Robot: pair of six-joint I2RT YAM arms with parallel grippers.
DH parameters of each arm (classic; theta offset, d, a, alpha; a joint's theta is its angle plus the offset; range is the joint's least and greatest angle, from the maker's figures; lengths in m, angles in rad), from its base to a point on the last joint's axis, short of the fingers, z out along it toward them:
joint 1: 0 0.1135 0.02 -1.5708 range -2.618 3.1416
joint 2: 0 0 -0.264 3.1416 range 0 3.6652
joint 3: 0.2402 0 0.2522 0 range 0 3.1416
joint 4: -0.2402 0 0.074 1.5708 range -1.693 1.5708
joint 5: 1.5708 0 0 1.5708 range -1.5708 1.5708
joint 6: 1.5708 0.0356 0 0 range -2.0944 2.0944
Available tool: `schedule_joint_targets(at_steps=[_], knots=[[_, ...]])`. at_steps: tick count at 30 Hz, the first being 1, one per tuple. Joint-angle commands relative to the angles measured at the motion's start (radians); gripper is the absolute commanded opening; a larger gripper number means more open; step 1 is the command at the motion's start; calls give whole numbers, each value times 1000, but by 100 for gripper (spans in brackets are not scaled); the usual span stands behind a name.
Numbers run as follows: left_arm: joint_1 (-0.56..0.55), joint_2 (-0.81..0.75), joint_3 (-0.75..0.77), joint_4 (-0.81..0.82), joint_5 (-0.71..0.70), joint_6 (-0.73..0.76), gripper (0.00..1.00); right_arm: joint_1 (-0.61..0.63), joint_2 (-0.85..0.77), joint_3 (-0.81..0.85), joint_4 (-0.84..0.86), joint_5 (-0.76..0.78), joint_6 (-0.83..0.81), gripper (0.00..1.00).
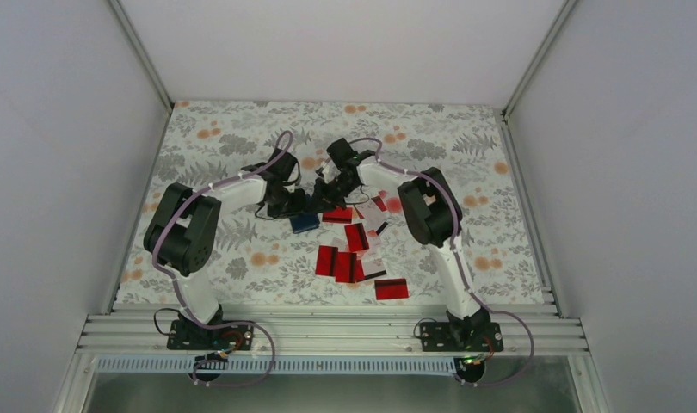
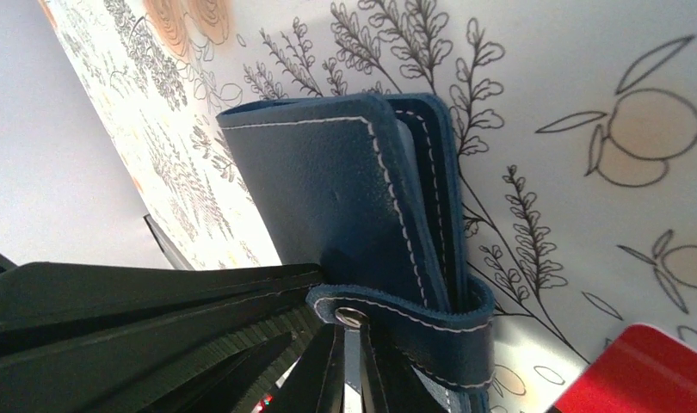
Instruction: Put the credit cards into the card holder
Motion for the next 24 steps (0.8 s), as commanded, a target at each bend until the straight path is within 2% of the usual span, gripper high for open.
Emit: schedule_joint_targets(at_steps=[1, 12, 24], knots=[[-24, 107, -53, 83, 65, 33, 2, 53, 117, 34, 31, 108, 30, 6], [-24, 125, -71, 131, 128, 62, 2, 55, 180, 99, -63, 117, 65, 4], [-24, 147, -97, 180, 190, 114, 2, 55, 225, 160, -60, 19, 197, 4]])
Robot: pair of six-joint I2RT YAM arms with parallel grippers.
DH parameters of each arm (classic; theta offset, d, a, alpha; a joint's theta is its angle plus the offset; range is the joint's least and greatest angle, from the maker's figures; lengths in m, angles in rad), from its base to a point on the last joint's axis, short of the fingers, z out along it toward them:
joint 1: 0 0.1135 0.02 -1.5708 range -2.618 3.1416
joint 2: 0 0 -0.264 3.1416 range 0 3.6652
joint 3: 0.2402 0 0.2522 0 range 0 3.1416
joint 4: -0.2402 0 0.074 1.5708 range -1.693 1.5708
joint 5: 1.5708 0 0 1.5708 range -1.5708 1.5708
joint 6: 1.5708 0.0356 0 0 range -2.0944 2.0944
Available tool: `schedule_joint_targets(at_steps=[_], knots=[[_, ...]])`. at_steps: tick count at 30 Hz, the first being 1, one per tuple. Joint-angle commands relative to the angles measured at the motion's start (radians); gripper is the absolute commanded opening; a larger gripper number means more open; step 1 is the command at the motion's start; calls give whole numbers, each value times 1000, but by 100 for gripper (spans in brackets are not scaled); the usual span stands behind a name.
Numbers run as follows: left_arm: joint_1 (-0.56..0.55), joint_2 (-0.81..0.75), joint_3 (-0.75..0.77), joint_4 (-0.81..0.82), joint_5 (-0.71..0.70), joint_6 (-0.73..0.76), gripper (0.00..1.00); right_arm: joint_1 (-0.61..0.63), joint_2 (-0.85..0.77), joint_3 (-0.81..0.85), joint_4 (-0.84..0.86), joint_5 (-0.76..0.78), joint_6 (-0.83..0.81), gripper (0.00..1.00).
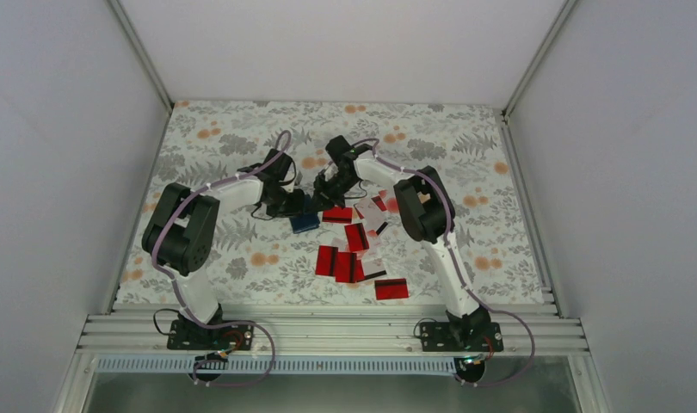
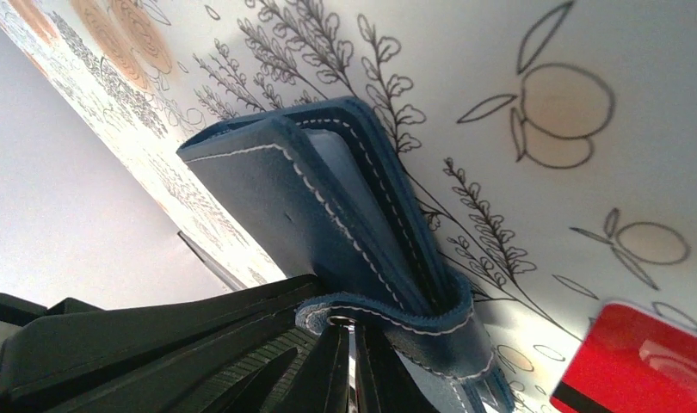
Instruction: Put the credit cards into the card holder
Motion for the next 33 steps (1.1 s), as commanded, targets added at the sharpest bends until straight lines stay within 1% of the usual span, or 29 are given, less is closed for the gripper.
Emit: schedule_joint_targets(at_steps=[1, 7, 11, 17, 20, 23, 26, 31, 33], knots=[[-46, 147, -69, 132, 136, 43, 2, 63, 134, -3, 123, 62, 81, 4], [-48, 173, -72, 156, 167, 61, 2, 65, 162, 3, 68, 90, 135, 4], [-48, 179, -74, 158, 177, 71, 2, 72, 180, 28, 66, 87, 186, 4], [-48, 187, -87, 151, 177, 61, 2, 99, 248, 179, -86, 168, 215, 4], [-46, 172, -107, 150, 173, 45, 2, 119, 260, 167, -102, 209, 224, 4], [-42, 142, -113, 130, 149, 31, 2, 130, 265, 112, -104, 217, 221, 4], [-32, 114, -118, 104, 122, 17, 2, 136, 263, 81, -110, 260, 211, 4], [-27, 12, -122, 63, 91, -5, 2, 139, 277, 73, -148, 340, 208, 4], [-23, -30, -117, 31, 47, -14, 3, 139, 281, 74, -157, 365, 210, 4]])
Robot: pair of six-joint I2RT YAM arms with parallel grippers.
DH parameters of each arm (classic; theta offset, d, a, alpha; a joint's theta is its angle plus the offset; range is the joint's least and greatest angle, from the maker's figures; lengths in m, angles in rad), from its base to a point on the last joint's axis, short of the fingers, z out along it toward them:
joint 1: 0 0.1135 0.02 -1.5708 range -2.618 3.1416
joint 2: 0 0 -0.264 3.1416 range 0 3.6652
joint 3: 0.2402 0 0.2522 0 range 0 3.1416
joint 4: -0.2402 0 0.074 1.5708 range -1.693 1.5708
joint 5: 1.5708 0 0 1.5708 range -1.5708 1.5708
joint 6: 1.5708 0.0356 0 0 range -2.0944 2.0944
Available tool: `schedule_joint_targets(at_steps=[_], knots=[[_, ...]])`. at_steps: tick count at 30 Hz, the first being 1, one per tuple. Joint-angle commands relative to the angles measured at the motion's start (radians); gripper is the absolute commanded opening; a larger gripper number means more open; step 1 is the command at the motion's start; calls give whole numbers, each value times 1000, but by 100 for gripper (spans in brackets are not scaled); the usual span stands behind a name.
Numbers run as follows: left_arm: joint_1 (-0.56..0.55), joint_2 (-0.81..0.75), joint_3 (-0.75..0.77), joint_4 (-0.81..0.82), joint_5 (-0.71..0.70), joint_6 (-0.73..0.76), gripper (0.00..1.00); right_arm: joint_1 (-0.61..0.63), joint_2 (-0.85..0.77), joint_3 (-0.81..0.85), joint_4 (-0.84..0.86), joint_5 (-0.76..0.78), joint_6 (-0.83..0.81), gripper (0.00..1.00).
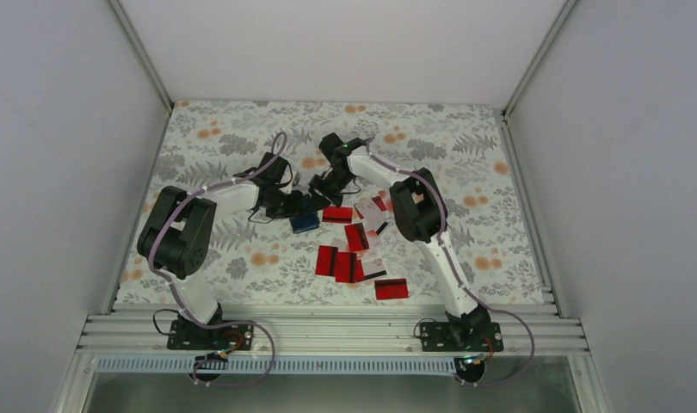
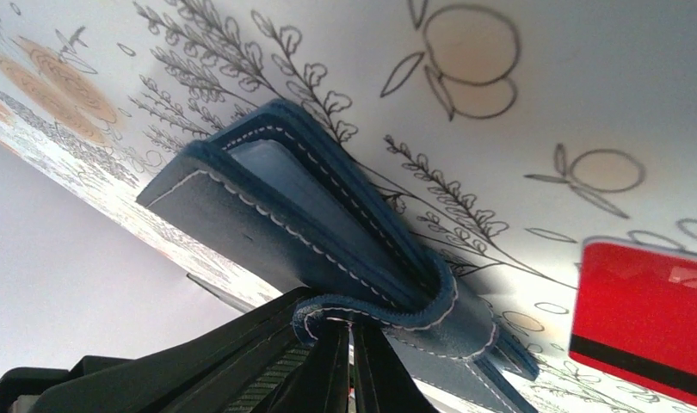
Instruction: Put the credit cards into the card holder
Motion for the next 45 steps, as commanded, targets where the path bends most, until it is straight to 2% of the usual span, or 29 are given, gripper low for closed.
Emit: schedule_joint_targets(at_steps=[1, 3, 8, 10, 15, 22, 30, 34, 41, 44, 45], knots=[[-48, -11, -42, -89, -34, -26, 3, 121, 193, -87, 35, 307, 25, 4], [-41, -49, -38, -121, -92, -33, 9, 121, 195, -85, 32, 320, 28, 4], [-21, -117, -28, -179, -211, -40, 39, 127, 212, -55, 2, 362, 35, 4], [-15, -139, -34, -180, -216, -38, 43, 127, 222, -31, -24, 382, 34, 4], [-14, -182, -37, -187, -227, -19, 44, 127, 202, -35, 8, 356, 37, 4], [0, -319, -13, -274, -406, -42, 43, 113, 129, -18, 61, 347, -3, 4], [1, -432, 4, -322, -478, -67, 44, 99, -51, -4, 176, 271, -93, 4], [1, -461, 24, -338, -496, -68, 46, 97, -119, 41, 178, 228, -146, 4], [0, -491, 58, -349, -526, -56, 48, 87, -260, 67, 138, 279, -217, 4], [1, -552, 71, -319, -556, -28, 54, 82, -344, 51, 148, 349, -286, 4], [1, -576, 78, -311, -575, -16, 59, 79, -380, 31, 167, 377, -316, 4]])
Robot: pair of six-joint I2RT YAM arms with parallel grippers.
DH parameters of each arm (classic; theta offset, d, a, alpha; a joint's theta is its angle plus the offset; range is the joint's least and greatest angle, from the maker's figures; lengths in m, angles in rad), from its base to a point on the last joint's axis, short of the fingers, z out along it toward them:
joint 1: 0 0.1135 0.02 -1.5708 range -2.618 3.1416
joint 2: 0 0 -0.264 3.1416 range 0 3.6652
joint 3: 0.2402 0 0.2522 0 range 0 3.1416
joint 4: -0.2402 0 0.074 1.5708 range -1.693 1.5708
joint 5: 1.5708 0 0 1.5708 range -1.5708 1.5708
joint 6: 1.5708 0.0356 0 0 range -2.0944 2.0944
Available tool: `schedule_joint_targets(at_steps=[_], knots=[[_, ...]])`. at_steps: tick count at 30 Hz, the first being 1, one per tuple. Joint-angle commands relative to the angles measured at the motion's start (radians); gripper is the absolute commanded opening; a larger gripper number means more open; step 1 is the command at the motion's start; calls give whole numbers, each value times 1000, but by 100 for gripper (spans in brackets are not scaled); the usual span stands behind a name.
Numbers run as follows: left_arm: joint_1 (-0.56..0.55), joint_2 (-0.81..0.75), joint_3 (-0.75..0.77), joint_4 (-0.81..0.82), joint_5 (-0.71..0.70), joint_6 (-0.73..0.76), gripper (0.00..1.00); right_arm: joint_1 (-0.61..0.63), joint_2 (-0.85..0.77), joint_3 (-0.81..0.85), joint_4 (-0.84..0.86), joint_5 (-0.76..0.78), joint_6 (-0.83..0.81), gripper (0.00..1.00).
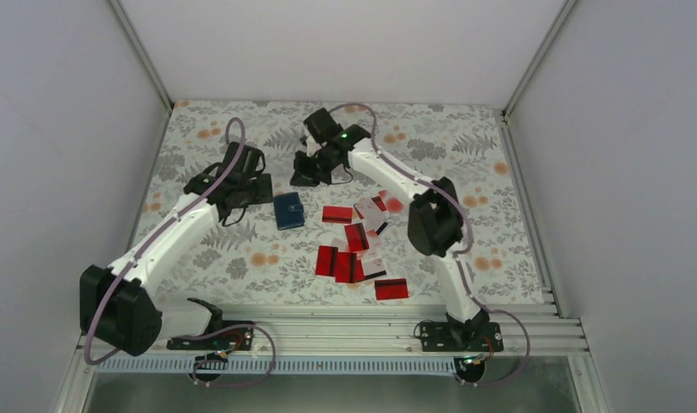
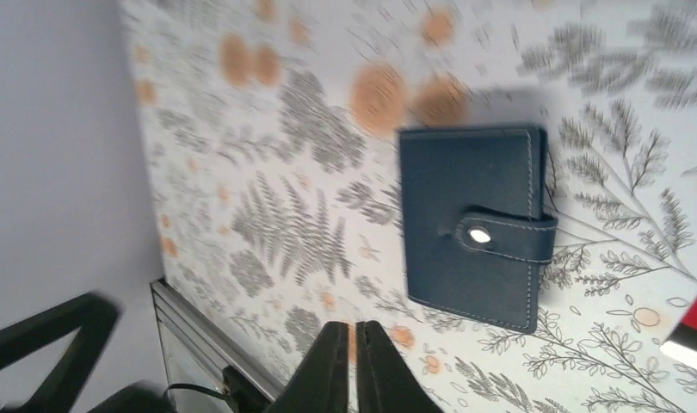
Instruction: Put the credit cards into the card holder
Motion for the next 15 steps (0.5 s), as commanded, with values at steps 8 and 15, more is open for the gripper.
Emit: schedule_joint_targets(at_steps=[8, 15], knots=[[3, -193, 201, 41, -269, 160, 99, -44, -528, -211, 209, 439, -300, 83], [3, -284, 304, 117, -350, 300, 100, -48, -808, -355, 334, 745, -413, 99]])
